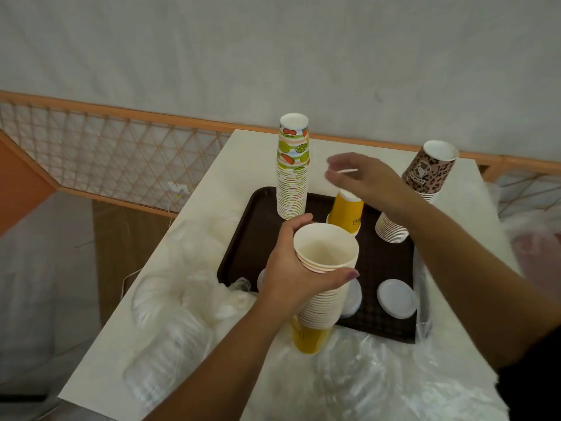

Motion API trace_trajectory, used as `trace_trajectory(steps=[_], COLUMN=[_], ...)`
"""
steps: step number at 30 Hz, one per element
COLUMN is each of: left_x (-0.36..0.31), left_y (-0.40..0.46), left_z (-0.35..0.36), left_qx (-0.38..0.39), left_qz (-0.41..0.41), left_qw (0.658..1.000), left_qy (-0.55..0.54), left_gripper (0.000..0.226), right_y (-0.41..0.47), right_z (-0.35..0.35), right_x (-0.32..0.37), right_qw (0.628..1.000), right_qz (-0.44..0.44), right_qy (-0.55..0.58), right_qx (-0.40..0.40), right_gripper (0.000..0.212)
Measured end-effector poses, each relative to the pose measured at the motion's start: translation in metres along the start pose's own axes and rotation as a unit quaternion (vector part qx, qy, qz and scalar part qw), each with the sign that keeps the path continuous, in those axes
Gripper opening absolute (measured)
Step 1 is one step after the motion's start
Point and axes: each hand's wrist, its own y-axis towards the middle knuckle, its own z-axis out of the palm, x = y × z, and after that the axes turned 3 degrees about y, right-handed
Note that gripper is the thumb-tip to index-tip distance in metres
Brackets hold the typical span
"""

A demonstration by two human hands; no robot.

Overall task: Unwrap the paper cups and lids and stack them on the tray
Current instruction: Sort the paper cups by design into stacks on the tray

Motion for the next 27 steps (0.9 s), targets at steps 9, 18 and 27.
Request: trace_trajectory(steps=[9, 18, 27], left_x=[-0.007, -0.006, 0.002], left_y=[-0.007, -0.009, -0.004], left_z=[0.006, 0.004, 0.008], left_qx=[0.013, 0.006, -0.016], left_qz=[-0.013, 0.003, -0.003], left_qw=[1.000, 1.000, 1.000], left_qy=[-0.017, -0.012, 0.006], left_gripper=[0.094, 0.084, 0.087], right_y=[-0.075, -0.068, -0.054], right_z=[0.007, -0.046, -0.057], right_x=[0.060, 0.072, -0.018], right_qw=[0.913, 0.944, 0.949], right_qz=[-0.086, -0.082, 0.032], right_qy=[-0.332, -0.265, -0.041], right_qx=[0.220, 0.180, 0.312], right_gripper=[0.075, 0.072, 0.085])
